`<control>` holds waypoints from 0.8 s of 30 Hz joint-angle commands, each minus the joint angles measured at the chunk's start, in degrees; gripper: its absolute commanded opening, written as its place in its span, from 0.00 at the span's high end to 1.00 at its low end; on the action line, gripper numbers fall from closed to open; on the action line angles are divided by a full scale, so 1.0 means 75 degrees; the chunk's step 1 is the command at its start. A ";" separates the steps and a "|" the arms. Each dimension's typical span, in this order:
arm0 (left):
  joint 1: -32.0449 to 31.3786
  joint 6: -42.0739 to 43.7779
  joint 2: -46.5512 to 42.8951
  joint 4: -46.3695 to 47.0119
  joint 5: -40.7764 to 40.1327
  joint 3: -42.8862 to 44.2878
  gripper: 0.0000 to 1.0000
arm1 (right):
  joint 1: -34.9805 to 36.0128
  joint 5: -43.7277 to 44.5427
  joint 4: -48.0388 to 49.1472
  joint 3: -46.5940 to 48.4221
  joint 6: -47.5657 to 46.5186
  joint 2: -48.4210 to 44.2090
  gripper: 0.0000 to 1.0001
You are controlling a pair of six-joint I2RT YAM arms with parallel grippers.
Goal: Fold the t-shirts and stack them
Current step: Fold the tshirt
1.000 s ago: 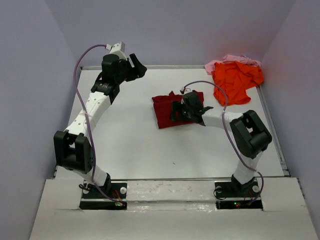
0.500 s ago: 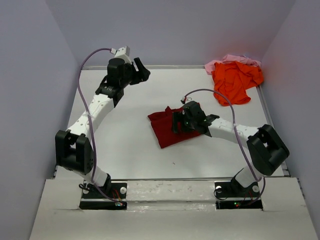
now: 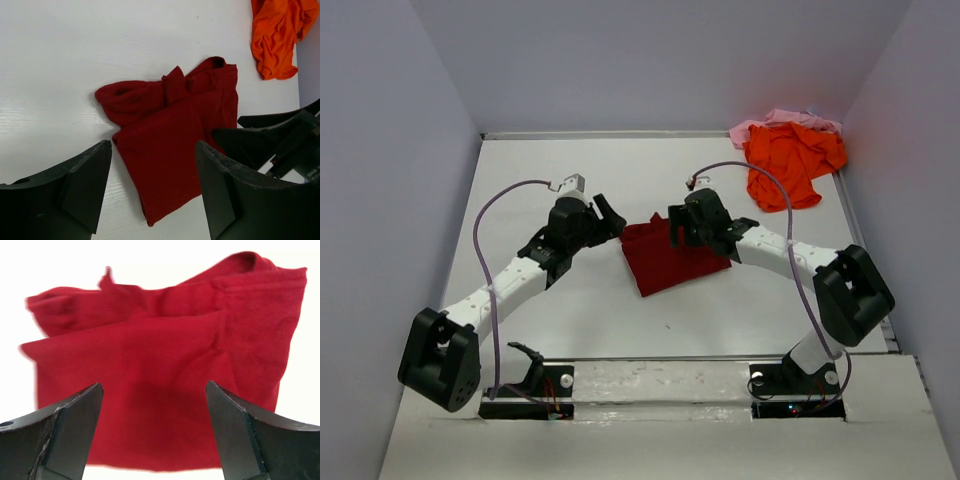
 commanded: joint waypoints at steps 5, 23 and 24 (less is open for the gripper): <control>-0.0287 -0.0499 -0.0365 0.0882 -0.0516 -0.0703 0.24 | -0.0680 0.0758 0.0967 -0.0019 -0.0282 0.1095 0.13; -0.0475 -0.0417 0.1521 0.1551 0.0104 -0.0048 0.27 | -0.0833 0.0665 0.1002 0.0989 -0.0622 0.1823 0.14; -0.0487 -0.0406 0.1603 0.1551 0.0116 -0.0001 0.27 | -0.0833 0.0653 0.0979 0.1047 -0.0646 0.1904 0.14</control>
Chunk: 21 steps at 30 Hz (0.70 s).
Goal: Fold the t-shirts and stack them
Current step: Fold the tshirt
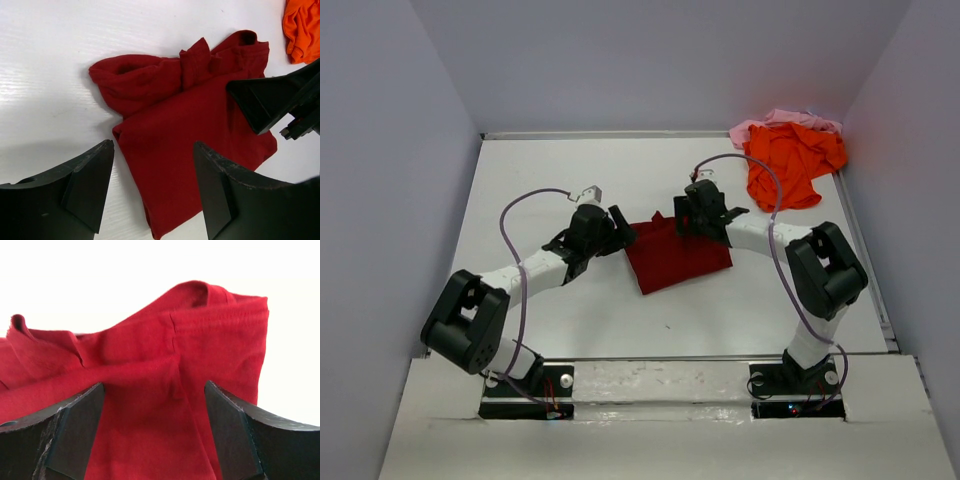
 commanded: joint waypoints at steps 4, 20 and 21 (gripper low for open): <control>-0.0099 0.0154 0.0547 0.0435 0.0291 0.0735 0.28 | -0.0128 -0.0067 0.0361 0.0544 -0.0141 0.0440 0.17; -0.0381 0.0505 0.0630 -0.1720 -0.0796 0.1321 0.28 | -0.0199 -0.0185 0.0419 0.0451 -0.0036 0.0593 0.18; -0.0450 0.0506 0.0665 -0.1780 -0.0903 0.1321 0.28 | -0.0199 -0.0208 0.0442 0.0439 -0.0024 0.0581 0.18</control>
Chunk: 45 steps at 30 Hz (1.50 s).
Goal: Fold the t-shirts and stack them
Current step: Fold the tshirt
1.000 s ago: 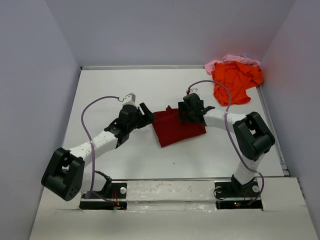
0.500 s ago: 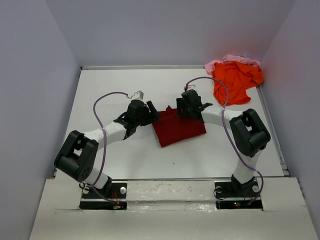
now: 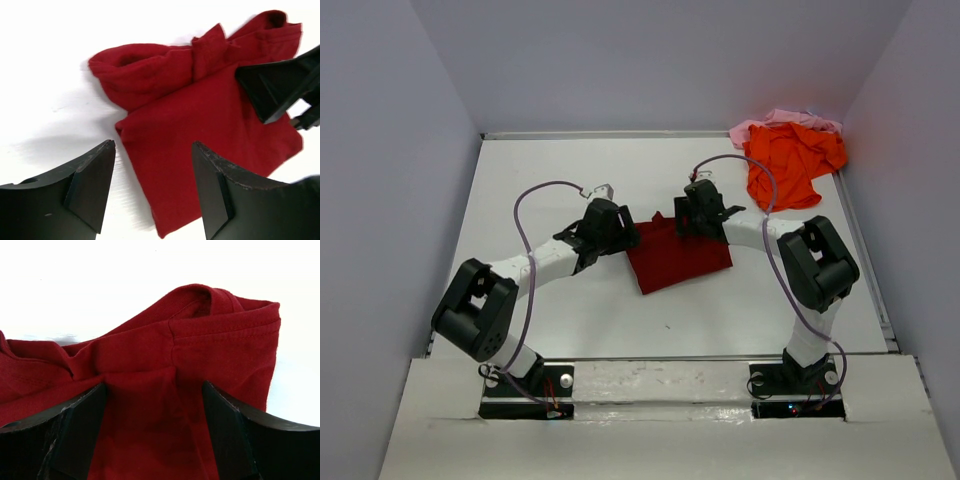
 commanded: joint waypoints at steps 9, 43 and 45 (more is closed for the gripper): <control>-0.0242 -0.0173 0.0607 -0.0372 -0.0673 0.0254 0.32 | -0.0050 -0.0174 0.0460 0.0063 0.0040 0.0080 0.23; -0.0652 0.0448 0.0948 -0.0266 -0.1095 0.1309 1.00 | -0.0050 0.0763 0.0238 -0.0535 0.0052 -0.1266 1.00; -0.0652 0.0484 0.0901 -0.0289 -0.1095 0.1344 1.00 | -0.0050 0.0950 0.0203 -0.0559 0.0005 -0.1408 1.00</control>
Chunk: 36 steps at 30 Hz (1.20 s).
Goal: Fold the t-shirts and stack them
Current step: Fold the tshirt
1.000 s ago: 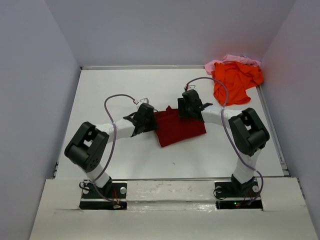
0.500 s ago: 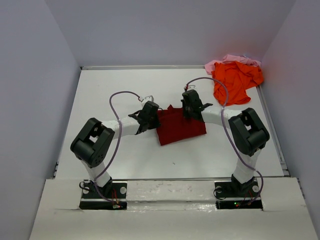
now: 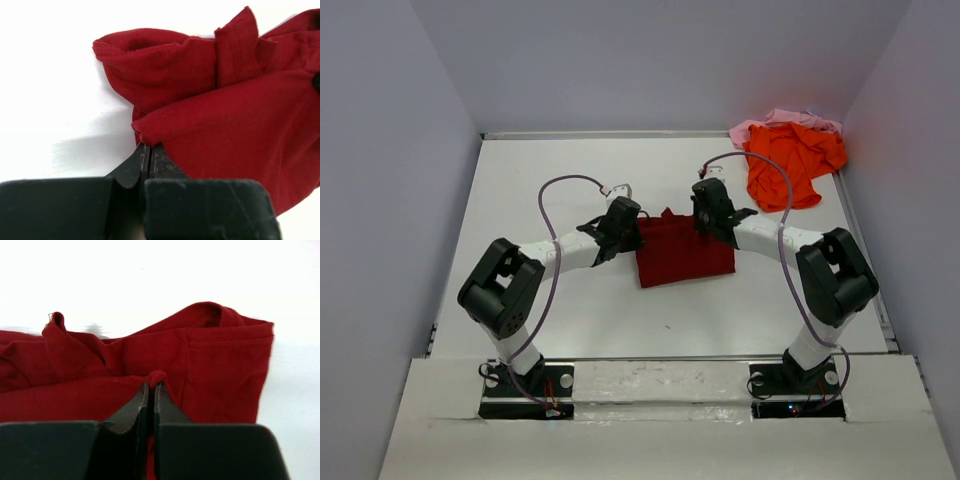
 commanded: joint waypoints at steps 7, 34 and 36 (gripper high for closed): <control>-0.0055 0.0409 -0.0580 -0.0144 -0.0262 0.0570 1.00 | -0.0044 0.1251 -0.0265 -0.0037 -0.0007 -0.1020 1.00; 0.0086 0.1088 0.0484 -0.0636 -0.0403 0.2701 1.00 | -0.0115 0.3757 0.0821 0.1274 -0.0849 -0.0251 1.00; 0.0098 0.1124 0.0661 -0.0636 -0.0449 0.2843 1.00 | -0.0115 0.3853 0.1082 0.1392 -0.0967 0.0150 1.00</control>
